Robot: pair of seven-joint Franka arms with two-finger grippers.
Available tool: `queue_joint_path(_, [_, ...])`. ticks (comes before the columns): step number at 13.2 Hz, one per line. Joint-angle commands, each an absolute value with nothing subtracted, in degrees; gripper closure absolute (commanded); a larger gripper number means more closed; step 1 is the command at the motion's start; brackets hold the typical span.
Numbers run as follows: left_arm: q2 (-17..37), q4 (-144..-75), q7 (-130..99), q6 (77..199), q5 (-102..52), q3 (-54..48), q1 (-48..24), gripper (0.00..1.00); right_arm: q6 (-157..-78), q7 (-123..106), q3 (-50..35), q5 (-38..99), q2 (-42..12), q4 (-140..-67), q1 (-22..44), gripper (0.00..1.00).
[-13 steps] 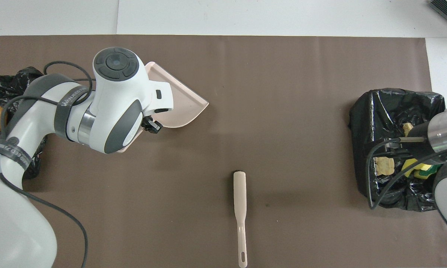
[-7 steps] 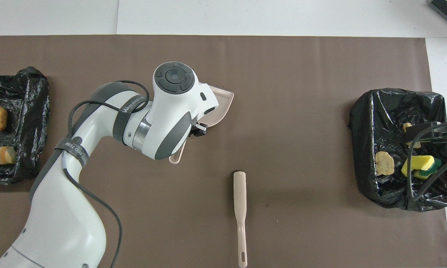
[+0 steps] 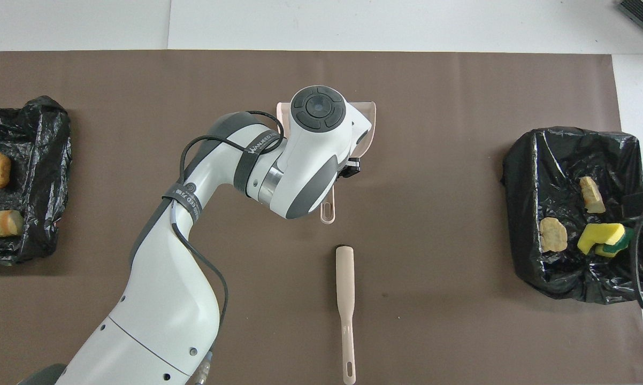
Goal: Sweep and dump trash in bin
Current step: 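Lower the dustpan onto the table center and open the left gripper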
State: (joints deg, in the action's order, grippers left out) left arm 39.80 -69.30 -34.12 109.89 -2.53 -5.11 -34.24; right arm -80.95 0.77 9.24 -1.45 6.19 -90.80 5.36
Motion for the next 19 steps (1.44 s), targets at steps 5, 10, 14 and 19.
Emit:
queue_joint_path(5, [40.8, -68.9, -35.2, 111.9, -5.3, -4.5, -35.8, 0.78, -83.8, -1.4, 8.7, -1.1, 6.2, -91.6, 4.5, 0.0])
queue_joint_path(10, [40.2, -69.3, -35.4, 111.4, -4.3, -4.3, -35.8, 0.13, -83.8, -1.2, 8.7, -1.0, 6.2, -91.7, 4.7, 0.0])
queue_joint_path(14, [25.2, -84.5, -34.7, 111.6, -4.5, -3.9, -32.7, 0.0, -83.8, -1.2, 8.7, -1.0, 6.2, -91.7, 4.7, 0.0])
queue_joint_path(19, [3.0, -106.3, -20.7, 112.2, -4.0, -3.9, -22.0, 0.0, -86.8, -3.3, 8.8, -1.4, 6.2, -91.8, 4.7, 0.0])
